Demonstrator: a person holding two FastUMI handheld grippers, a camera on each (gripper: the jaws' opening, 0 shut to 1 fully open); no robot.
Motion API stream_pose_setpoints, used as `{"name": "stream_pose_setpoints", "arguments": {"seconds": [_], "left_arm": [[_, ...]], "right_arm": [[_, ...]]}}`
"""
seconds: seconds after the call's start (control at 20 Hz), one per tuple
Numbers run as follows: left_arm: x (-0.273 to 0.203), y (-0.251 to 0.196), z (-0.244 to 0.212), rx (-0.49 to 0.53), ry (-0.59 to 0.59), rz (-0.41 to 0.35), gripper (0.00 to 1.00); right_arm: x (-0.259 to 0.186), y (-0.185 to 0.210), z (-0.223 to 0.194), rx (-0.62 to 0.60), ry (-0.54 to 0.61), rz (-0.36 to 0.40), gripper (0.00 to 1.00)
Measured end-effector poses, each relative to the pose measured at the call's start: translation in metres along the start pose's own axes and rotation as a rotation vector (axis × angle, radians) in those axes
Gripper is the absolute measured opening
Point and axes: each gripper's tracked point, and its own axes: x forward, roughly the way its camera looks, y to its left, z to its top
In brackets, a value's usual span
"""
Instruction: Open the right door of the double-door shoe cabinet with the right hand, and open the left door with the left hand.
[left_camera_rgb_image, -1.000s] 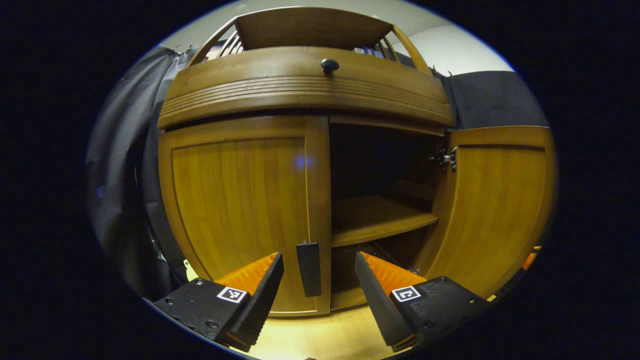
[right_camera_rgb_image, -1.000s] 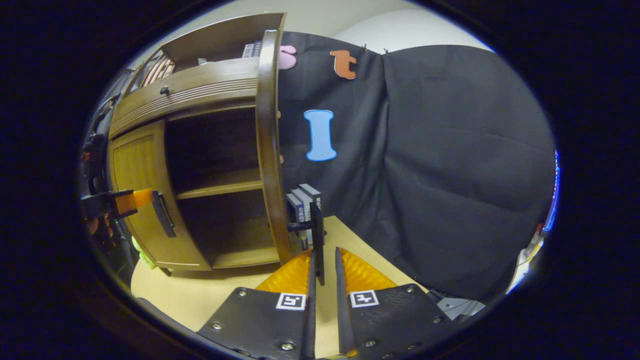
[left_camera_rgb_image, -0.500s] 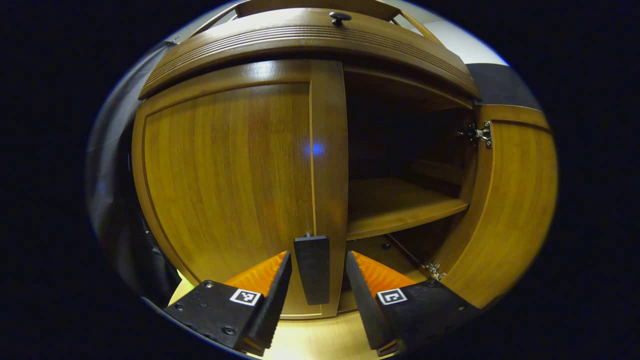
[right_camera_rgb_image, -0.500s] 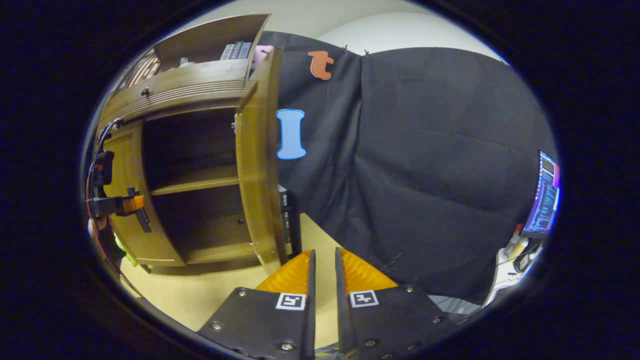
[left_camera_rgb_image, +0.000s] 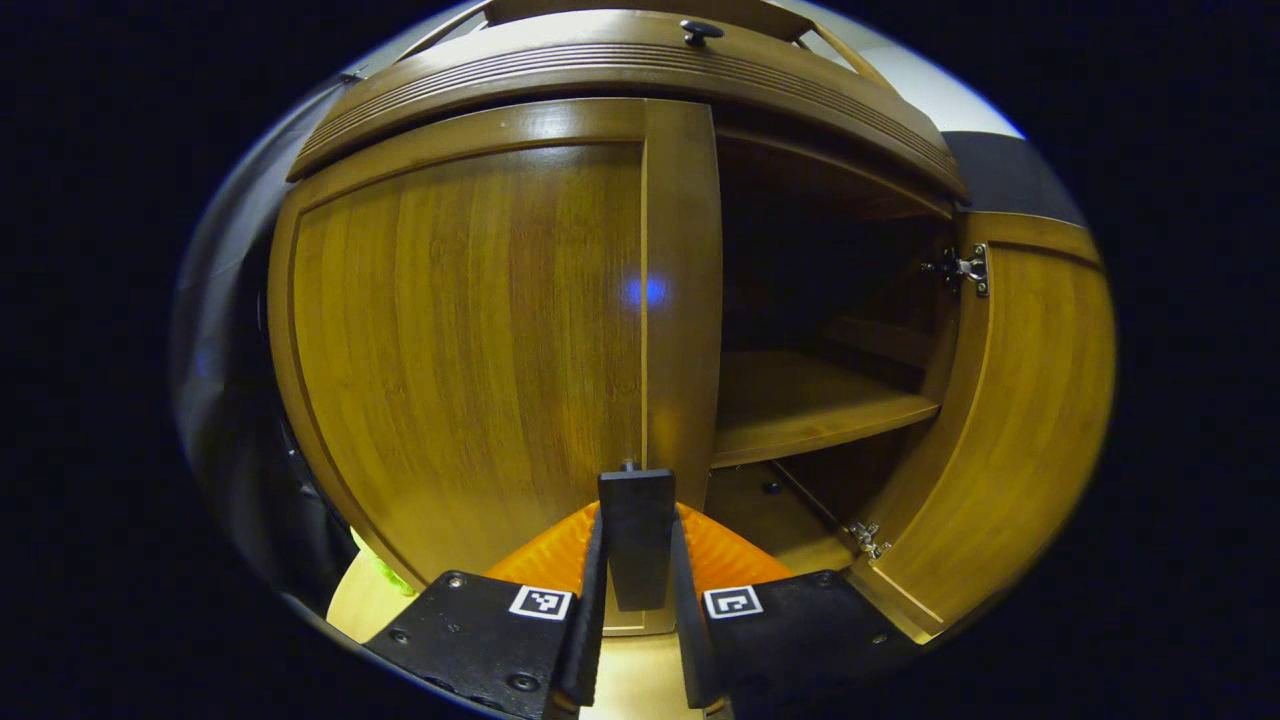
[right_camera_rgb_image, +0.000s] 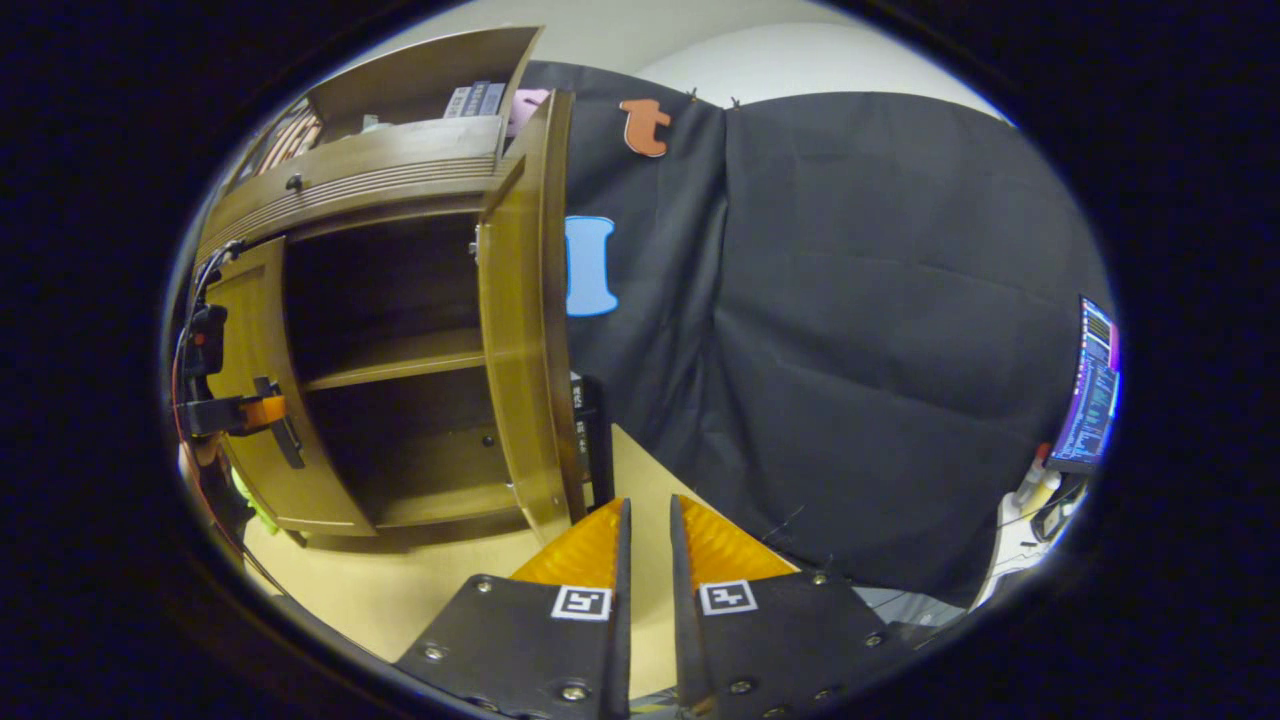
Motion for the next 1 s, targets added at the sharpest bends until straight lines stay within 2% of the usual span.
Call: {"name": "stream_pose_setpoints", "arguments": {"seconds": [0.45,0.5,1.0], "left_arm": [[-0.085,0.016,-0.016,-0.027,-0.019,-0.054,0.35],[-0.095,0.020,-0.018,-0.026,-0.020,-0.052,0.31],[-0.165,0.063,-0.034,-0.082,-0.017,0.019,0.31]], "right_arm": [[-0.007,0.030,-0.002,0.024,0.019,0.092,0.18],[-0.007,0.036,-0.001,0.023,0.016,0.108,0.18],[-0.007,0.123,-0.001,0.024,0.030,0.305,0.18]]}}
